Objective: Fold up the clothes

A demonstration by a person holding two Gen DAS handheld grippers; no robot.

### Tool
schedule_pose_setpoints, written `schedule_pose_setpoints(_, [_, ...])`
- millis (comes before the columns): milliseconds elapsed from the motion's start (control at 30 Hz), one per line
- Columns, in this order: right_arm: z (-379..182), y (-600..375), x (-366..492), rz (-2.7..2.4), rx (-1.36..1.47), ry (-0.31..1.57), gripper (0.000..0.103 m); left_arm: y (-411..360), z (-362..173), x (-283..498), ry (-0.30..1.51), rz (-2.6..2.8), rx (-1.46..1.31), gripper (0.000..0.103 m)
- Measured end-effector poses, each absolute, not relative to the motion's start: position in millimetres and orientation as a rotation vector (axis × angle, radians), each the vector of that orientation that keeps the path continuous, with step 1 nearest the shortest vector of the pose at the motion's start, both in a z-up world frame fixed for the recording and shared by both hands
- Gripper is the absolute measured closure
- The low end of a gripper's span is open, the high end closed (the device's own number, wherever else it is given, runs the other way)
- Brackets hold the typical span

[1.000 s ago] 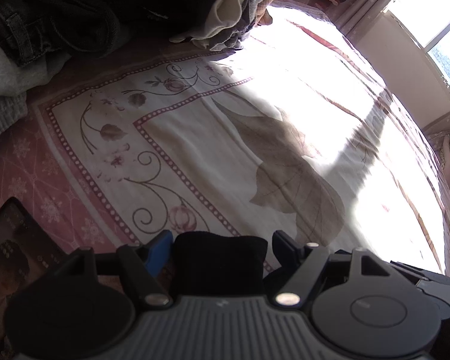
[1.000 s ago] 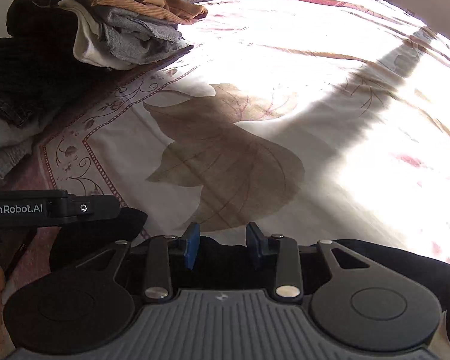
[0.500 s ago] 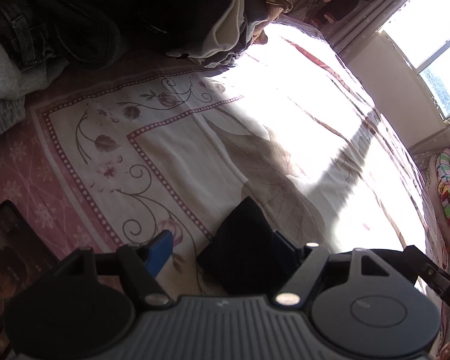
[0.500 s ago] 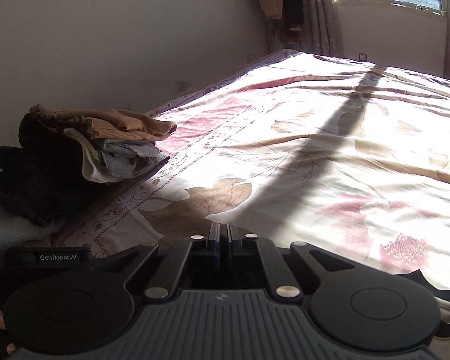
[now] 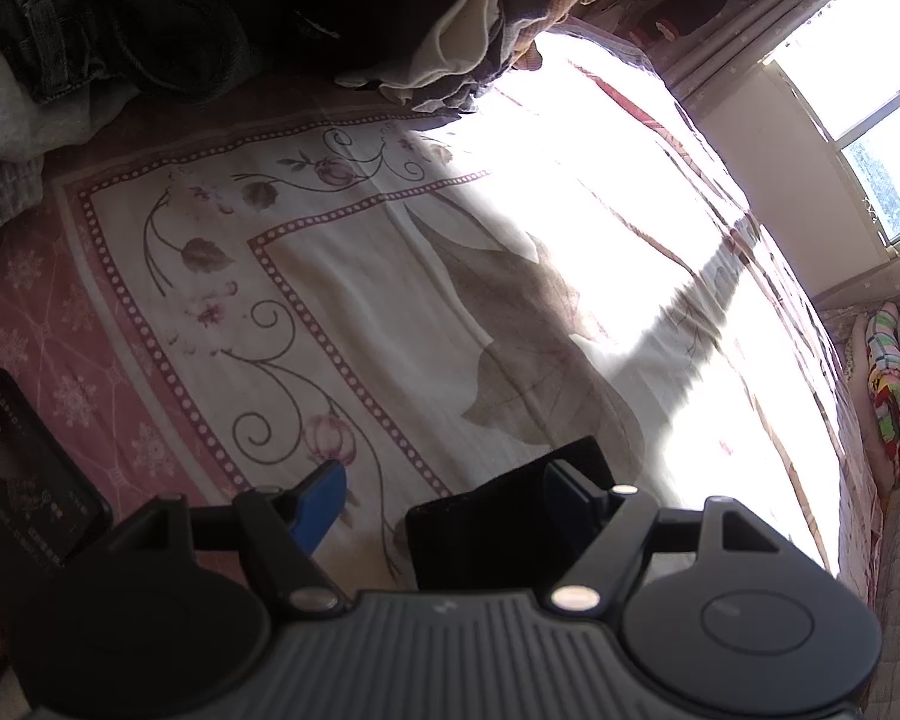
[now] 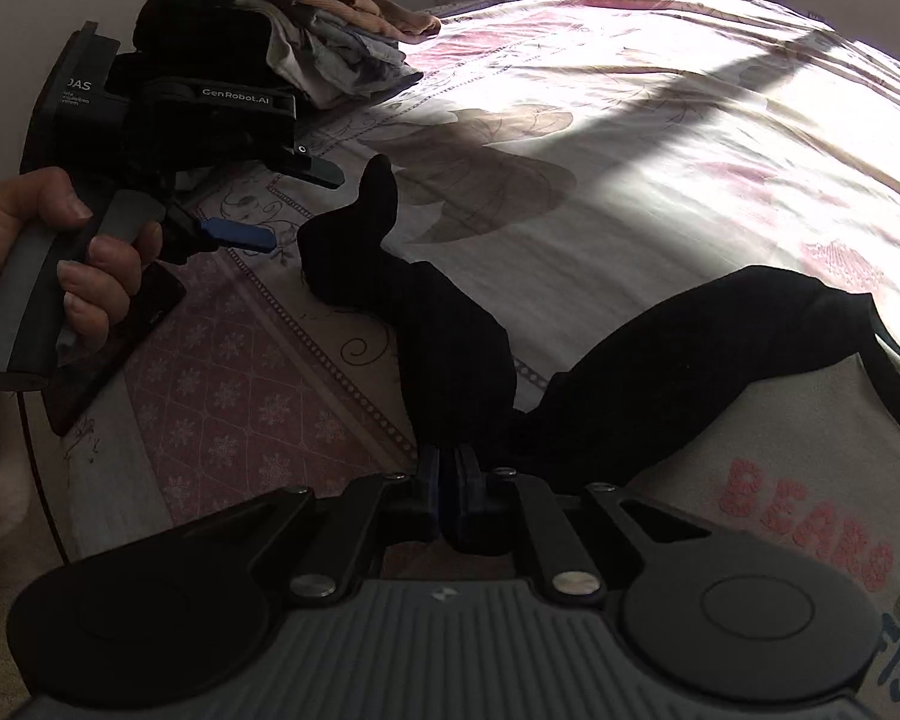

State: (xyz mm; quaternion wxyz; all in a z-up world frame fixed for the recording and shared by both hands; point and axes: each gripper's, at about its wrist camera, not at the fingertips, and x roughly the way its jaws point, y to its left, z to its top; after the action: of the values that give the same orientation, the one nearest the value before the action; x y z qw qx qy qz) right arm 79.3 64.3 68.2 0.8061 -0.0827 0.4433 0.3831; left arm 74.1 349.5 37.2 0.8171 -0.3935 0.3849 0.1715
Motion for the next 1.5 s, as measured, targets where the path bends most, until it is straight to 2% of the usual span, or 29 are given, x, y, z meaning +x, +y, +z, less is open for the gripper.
schedule_pose_setpoints(167, [91, 83, 93, 0.849, -0.09, 0.873, 0.074, 349, 38, 75, 0.817, 0.37, -0.845, 0.029])
schedule_pose_setpoints(267, [89, 111, 104, 0.869, -0.077, 0.859, 0.07, 349, 39, 75, 0.81, 0.368, -0.845, 0.029])
schedule_pose_setpoints(533, [58, 168, 123, 0.869, -0.051, 0.901, 0.069, 361, 42, 67, 0.785, 0.392, -0.871, 0.029])
schedule_pose_setpoints(567, [56, 171, 123, 0.871, -0.041, 0.907, 0.066, 362, 42, 66, 0.782, 0.394, -0.875, 0.029])
schedule_pose_setpoints(767, [55, 172, 113, 1.022, 0.031, 0.948, 0.067, 365, 45, 62, 0.766, 0.399, -0.89, 0.029])
schedule_pose_setpoints(1000, [44, 169, 84, 1.107, -0.149, 1.095, 0.068, 363, 44, 62, 0.772, 0.391, -0.893, 0.029])
schedule_pose_setpoints(1133, [53, 153, 76, 1.111, -0.175, 1.068, 0.068, 365, 43, 61, 0.771, 0.398, -0.9, 0.029])
schedule_pose_setpoints(1333, [79, 142, 109, 0.984, -0.072, 0.976, 0.068, 364, 43, 62, 0.775, 0.387, -0.908, 0.029])
schedule_pose_setpoints(1500, [74, 153, 135, 0.926, -0.079, 1.003, 0.073, 362, 42, 64, 0.781, 0.38, -0.905, 0.029])
